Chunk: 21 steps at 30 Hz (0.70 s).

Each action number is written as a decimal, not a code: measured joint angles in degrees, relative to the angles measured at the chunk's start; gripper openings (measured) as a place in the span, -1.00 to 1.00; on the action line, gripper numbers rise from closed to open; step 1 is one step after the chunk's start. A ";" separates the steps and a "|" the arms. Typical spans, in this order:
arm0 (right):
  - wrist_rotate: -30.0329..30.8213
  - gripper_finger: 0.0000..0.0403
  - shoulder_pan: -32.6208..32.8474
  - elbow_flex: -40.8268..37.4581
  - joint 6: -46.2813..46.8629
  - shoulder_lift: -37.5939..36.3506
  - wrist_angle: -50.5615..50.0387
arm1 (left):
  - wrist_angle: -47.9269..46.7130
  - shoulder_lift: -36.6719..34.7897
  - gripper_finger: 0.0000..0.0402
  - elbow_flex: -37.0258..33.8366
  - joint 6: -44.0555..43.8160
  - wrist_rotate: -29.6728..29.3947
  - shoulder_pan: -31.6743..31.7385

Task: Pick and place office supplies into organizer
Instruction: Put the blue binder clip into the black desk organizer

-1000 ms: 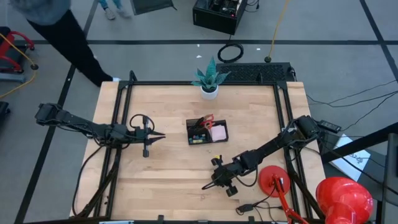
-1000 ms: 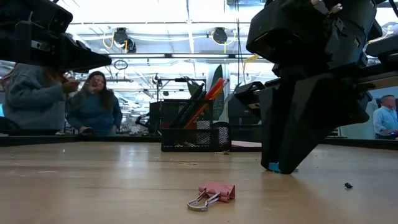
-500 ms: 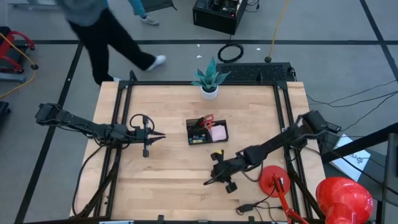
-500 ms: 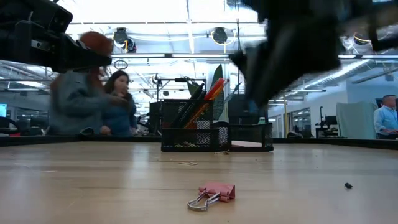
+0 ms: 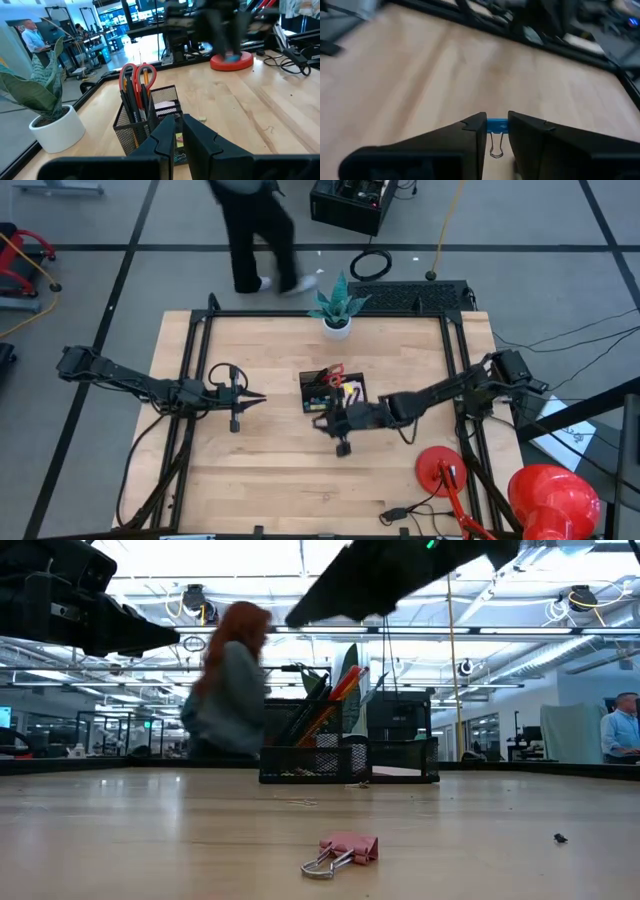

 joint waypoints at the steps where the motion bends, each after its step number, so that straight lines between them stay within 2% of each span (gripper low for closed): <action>1: 0.00 -0.69 -1.06 0.00 0.18 0.03 -0.48 | -0.01 0.00 -0.79 0.00 -0.01 0.00 0.01; 4: -0.54 -0.70 -4.12 0.00 1.46 1.02 -0.34 | -0.02 0.01 -0.79 0.00 0.03 0.00 0.00; 11: -6.12 -0.68 -10.74 0.21 5.46 6.55 0.46 | -0.05 0.00 -0.79 0.00 0.55 -0.07 0.02; 15: -5.80 -0.68 -12.37 0.07 5.31 9.19 -0.41 | -0.05 0.00 -0.79 0.02 0.55 -0.11 -0.01; 21: -5.43 -0.68 -12.62 0.02 3.24 9.27 -0.76 | -0.08 0.02 -0.79 0.02 1.10 -0.42 0.01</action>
